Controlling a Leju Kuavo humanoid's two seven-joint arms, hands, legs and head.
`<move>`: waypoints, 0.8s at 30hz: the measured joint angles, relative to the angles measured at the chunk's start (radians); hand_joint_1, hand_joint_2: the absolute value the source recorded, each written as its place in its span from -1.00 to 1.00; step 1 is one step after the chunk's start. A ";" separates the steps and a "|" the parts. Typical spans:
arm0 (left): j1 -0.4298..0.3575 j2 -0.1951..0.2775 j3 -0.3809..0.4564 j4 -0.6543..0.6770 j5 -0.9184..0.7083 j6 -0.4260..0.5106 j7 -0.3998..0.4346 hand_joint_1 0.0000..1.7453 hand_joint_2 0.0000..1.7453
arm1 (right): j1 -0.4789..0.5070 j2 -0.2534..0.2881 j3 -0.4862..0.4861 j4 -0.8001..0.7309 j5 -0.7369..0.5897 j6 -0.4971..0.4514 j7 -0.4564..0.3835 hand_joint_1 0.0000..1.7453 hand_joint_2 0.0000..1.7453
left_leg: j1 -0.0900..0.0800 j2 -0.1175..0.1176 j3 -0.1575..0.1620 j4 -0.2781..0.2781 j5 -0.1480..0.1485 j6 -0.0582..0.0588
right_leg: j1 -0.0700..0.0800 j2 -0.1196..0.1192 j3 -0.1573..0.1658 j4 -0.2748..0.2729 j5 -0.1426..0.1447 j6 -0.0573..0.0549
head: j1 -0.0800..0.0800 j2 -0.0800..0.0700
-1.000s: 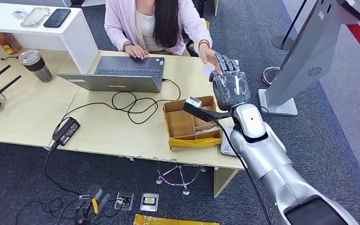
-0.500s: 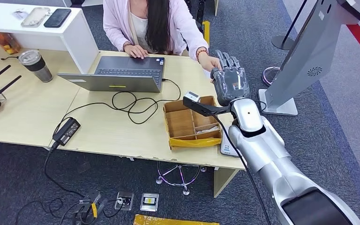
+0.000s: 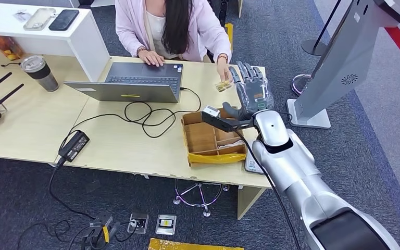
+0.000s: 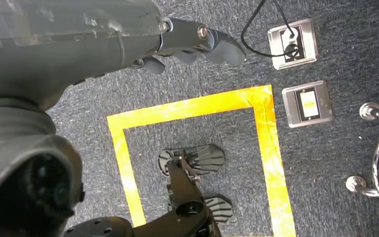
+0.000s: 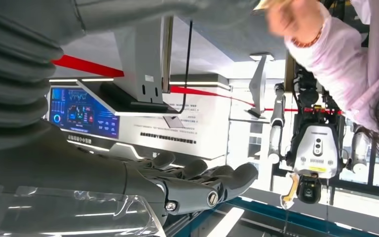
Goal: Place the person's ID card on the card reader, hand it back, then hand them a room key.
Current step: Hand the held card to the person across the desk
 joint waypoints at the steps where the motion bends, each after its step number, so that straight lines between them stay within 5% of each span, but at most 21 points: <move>1: 0.000 -0.002 0.003 0.002 -0.006 0.000 0.000 -1.00 -1.00 | -0.001 0.000 -0.005 0.000 0.002 0.000 -0.003 -1.00 -1.00 | 0.000 0.000 0.000 0.000 0.000 0.000 | 0.000 0.000 0.000 0.000 0.000 0.000 | 0.000 0.000; 9: 0.006 -0.017 0.062 0.023 -0.034 -0.001 0.000 -1.00 -1.00 | -0.003 -0.065 -0.109 0.004 -0.143 0.013 -0.068 -1.00 -1.00 | 0.000 -0.001 0.001 0.001 0.000 0.000 | 0.000 -0.002 -0.001 -0.001 0.000 0.000 | 0.000 0.000; 16: 0.022 -0.018 0.115 0.048 -0.023 -0.009 0.033 -1.00 -1.00 | 0.015 -0.301 -0.265 0.056 -0.281 0.004 -0.107 -1.00 -1.00 | -0.002 -0.001 0.000 0.002 -0.001 0.002 | -0.003 -0.002 0.001 -0.004 0.001 0.002 | 0.000 0.000; 24: 0.043 -0.012 0.148 0.037 0.018 0.089 0.220 -1.00 -1.00 | 0.104 -0.556 -0.423 0.137 -0.386 0.096 -0.075 -1.00 -1.00 | -0.003 -0.001 -0.002 0.002 -0.003 0.003 | -0.003 -0.003 -0.001 -0.004 0.001 0.003 | 0.000 0.000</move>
